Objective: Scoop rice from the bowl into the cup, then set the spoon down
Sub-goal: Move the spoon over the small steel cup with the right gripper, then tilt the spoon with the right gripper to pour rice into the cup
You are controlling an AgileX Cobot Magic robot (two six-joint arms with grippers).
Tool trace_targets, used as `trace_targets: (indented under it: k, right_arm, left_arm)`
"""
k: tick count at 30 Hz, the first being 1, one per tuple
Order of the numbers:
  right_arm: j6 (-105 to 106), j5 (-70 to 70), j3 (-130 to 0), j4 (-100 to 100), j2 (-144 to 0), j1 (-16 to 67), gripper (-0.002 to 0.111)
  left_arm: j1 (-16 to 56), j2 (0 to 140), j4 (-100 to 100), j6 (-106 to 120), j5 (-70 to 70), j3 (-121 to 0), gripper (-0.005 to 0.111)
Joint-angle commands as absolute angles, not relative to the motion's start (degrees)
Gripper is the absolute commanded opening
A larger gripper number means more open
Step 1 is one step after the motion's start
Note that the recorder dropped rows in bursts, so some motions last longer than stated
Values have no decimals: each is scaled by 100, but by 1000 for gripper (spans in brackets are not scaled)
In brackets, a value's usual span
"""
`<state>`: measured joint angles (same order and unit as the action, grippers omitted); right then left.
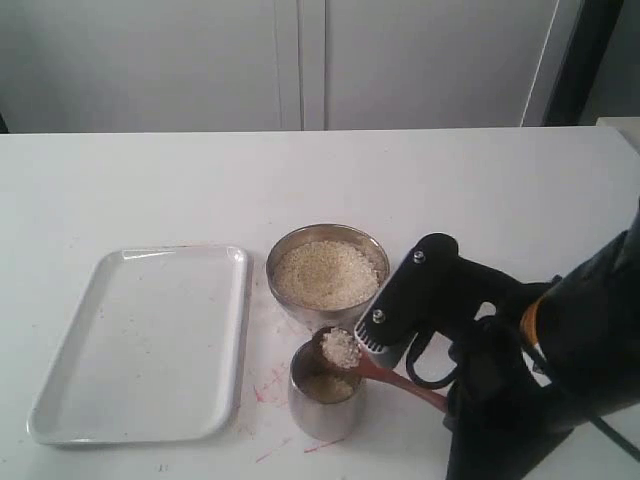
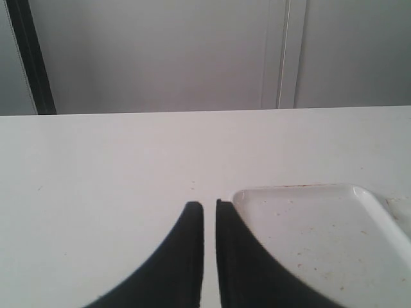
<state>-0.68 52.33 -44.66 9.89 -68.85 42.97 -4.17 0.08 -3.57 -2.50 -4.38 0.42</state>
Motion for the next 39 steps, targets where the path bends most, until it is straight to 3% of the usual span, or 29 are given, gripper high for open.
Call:
trace_targets:
  k: [1,11,19,39]
  right_arm:
    - [-680,5361,-4454,1883,-6890,4734,0]
    - [-1684,6091,-4454,3236,-6945,5826,0]
    - [-2118,6297,-4454,3881,-7347,6231,0]
    - [-2580,6697,-4454,4523,-7663,6514,0]
  left_arm:
    - [-384,0,-383,-281,-455,0,14]
    - [-384,0,-383,-281,-455,0,14]
    - [-384,0,-383,-281,-455,0,14]
    - [-384,0,-383,-281,-455,0,14]
